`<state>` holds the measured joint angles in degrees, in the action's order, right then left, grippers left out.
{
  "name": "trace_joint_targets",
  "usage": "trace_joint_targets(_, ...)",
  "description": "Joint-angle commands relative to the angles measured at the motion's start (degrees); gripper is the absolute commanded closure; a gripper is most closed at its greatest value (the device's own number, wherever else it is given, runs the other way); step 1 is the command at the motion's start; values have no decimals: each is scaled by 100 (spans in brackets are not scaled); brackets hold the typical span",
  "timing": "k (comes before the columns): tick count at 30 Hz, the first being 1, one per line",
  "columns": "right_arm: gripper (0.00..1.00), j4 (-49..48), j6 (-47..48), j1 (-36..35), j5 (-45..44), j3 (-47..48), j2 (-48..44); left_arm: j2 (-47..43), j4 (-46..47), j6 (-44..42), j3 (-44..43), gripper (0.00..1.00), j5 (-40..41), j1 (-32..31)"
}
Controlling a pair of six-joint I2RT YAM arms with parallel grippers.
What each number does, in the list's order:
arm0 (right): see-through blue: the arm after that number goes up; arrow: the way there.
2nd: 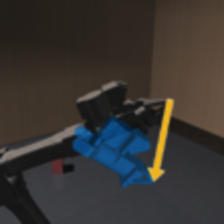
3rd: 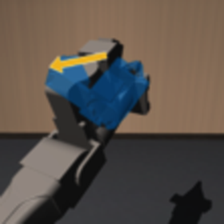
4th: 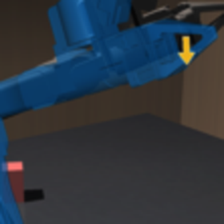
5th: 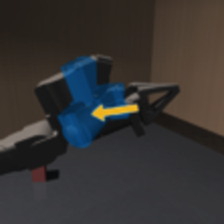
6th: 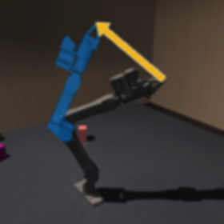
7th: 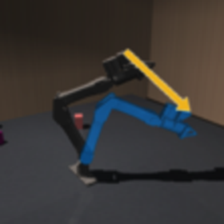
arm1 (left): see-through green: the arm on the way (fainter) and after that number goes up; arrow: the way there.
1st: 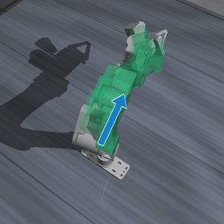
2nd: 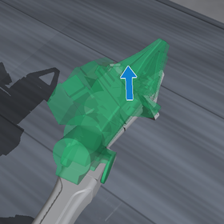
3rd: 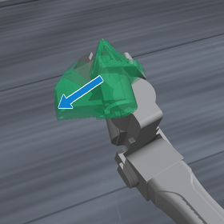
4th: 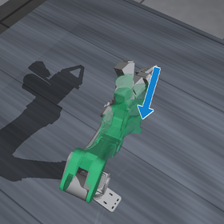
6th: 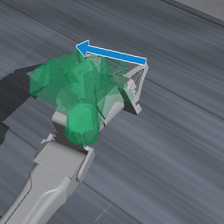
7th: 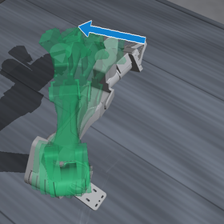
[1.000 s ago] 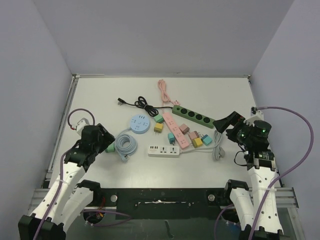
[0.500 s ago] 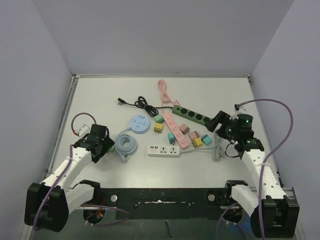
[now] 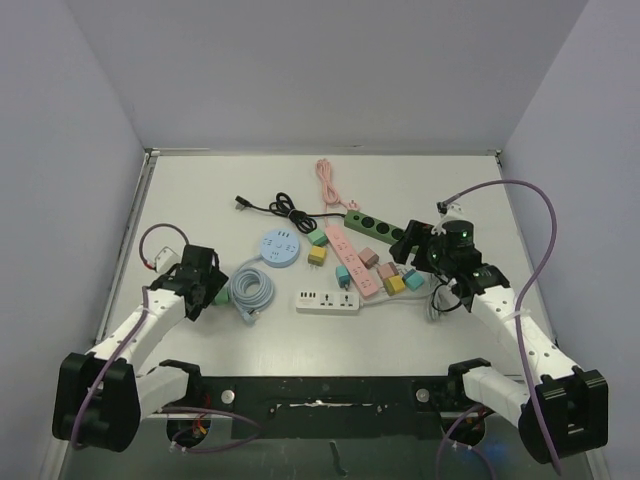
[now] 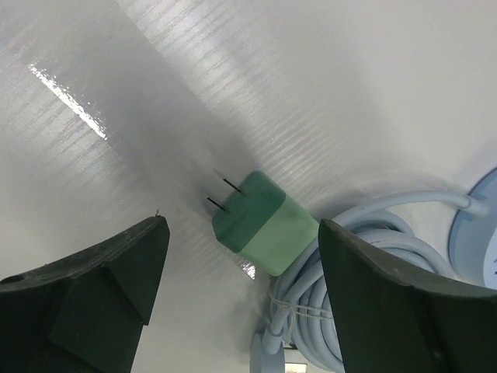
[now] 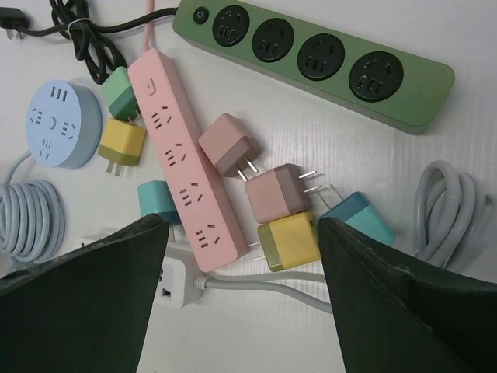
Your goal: Insert the plug
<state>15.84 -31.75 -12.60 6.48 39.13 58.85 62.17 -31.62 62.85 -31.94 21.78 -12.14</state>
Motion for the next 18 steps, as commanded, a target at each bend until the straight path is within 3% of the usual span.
trace_joint_targets(1, 21, -441, -82, -254, -293, 200, 48, 388, 228, 213, -351, 22, 172, 36)
trace_joint_targets(11, 22, -292, -325, -668, -649, 235, 52, 1127, 562, -17, -462, 22, -68, 102)
trace_joint_targets(18, 22, -358, -550, -788, -586, 274, 114, 1227, 659, -19, -362, 45, -47, 101)
